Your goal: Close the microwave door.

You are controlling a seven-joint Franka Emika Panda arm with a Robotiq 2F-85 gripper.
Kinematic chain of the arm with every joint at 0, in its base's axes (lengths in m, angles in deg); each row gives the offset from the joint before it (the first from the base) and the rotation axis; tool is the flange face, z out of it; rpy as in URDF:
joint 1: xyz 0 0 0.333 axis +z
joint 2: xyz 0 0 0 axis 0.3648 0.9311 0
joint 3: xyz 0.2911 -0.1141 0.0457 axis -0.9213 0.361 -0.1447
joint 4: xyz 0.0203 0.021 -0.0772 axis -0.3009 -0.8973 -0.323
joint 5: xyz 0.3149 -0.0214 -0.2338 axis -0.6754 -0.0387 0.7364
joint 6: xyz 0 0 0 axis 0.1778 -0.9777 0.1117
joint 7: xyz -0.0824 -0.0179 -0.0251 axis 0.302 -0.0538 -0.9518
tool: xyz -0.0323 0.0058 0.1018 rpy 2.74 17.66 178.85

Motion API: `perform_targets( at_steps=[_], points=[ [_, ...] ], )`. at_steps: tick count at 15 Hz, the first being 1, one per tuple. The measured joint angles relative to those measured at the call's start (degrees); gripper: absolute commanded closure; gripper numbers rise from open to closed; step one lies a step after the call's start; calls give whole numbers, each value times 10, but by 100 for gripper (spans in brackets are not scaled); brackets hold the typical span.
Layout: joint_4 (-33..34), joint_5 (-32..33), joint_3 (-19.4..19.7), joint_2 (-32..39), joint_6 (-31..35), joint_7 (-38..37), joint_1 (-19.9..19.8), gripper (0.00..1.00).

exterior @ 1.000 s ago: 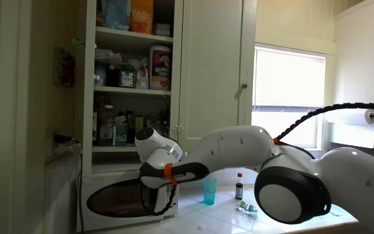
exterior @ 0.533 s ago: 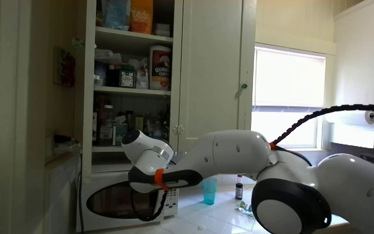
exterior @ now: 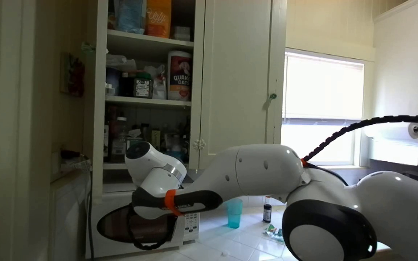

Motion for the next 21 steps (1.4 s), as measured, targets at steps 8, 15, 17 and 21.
perform_targets(
  at_steps=[8, 15, 17, 21],
  points=[
    [-75, -14, -25, -32, 105, -62, 0, 0],
    [-233, 8, -13, -130, 91, -74, 18, 0],
    [-282, 9, -13, -161, 89, -53, 18, 0],
    [-295, 10, -15, -171, 102, -47, 11, 0]
  ],
)
